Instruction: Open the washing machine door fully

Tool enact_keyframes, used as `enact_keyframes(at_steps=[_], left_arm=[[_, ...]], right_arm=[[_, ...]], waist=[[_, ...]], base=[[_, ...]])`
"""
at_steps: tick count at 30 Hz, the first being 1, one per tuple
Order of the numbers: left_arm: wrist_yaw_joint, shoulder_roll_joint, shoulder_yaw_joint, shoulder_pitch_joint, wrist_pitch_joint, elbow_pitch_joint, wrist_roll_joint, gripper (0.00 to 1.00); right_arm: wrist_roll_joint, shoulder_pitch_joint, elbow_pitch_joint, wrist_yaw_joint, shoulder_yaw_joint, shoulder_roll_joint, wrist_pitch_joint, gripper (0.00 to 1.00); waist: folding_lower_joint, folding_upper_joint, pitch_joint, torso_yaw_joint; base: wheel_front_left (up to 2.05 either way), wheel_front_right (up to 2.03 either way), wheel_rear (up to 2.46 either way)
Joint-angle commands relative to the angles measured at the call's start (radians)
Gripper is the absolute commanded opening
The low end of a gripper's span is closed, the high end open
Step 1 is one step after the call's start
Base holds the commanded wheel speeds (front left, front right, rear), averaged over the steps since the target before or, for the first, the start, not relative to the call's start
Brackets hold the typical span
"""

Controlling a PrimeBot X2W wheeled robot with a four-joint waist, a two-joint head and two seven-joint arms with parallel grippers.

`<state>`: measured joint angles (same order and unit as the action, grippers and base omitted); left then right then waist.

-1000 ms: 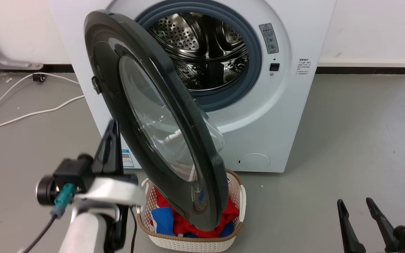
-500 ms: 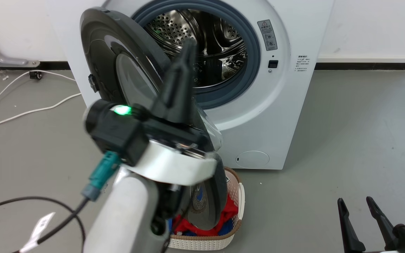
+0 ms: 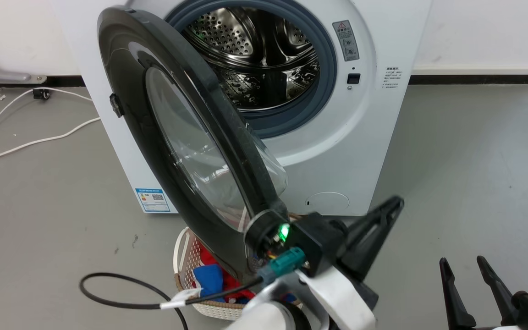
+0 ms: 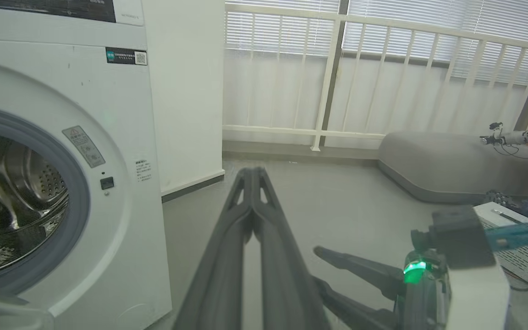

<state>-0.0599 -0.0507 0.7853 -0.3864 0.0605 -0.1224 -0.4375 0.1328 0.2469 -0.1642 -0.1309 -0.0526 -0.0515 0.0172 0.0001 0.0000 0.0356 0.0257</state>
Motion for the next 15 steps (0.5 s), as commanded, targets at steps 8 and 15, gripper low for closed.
enact_keyframes(at_steps=[8, 15], left_arm=[[-0.022, -0.038, 0.050, 0.114, 0.022, 0.053, -0.010, 0.00], [-0.075, -0.073, 0.007, 0.158, 0.012, 0.108, -0.019, 0.00]], right_arm=[[0.015, -0.005, 0.011, 0.000, -0.009, 0.002, 0.004, 1.00], [0.023, -0.016, 0.022, 0.000, -0.004, 0.002, 0.007, 1.00]], waist=[[-0.0001, 0.0000, -0.024, 0.001], [-0.0001, 0.0000, -0.038, 0.006]], base=[[0.00, 0.00, 0.00], [0.00, 0.00, 0.00]])
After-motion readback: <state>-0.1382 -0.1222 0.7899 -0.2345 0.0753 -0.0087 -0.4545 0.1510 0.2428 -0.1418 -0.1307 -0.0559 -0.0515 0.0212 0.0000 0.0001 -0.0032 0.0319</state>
